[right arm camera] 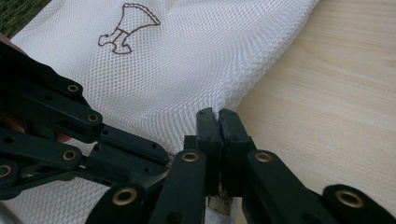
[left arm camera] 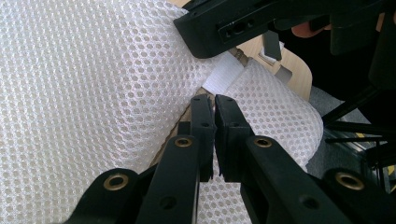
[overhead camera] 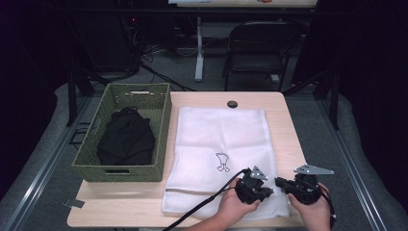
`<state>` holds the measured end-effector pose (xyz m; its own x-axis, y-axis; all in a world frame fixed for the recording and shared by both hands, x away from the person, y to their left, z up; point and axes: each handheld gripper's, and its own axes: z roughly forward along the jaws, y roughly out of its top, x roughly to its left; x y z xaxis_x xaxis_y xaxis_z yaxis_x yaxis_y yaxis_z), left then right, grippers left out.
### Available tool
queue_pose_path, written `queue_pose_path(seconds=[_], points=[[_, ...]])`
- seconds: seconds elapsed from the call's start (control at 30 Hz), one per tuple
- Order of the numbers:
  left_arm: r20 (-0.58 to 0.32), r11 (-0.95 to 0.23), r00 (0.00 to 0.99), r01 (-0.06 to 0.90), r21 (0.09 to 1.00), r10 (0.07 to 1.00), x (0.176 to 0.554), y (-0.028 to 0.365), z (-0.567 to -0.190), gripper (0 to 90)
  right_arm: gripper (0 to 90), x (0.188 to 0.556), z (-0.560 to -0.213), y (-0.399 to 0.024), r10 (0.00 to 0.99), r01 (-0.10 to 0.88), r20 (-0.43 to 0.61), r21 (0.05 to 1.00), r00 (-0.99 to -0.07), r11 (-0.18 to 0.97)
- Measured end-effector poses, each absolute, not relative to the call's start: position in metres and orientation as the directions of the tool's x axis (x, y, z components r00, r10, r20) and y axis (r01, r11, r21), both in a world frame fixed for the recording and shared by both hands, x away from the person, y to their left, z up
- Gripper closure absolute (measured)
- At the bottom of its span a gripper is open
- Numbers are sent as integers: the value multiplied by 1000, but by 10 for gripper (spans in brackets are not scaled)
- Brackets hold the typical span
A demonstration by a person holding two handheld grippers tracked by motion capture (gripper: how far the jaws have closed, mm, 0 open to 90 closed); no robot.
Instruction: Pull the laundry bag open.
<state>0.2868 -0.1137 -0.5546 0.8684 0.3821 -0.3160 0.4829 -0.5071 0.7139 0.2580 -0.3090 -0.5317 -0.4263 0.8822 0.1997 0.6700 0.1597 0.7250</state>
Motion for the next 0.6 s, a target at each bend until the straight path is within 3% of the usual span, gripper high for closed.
queue_pose_path(seconds=[0.6], points=[[-339,-523,859,504,687,384,283,-117,-563,804,885,257,-530,-305,882,660,192,733,-431,163]])
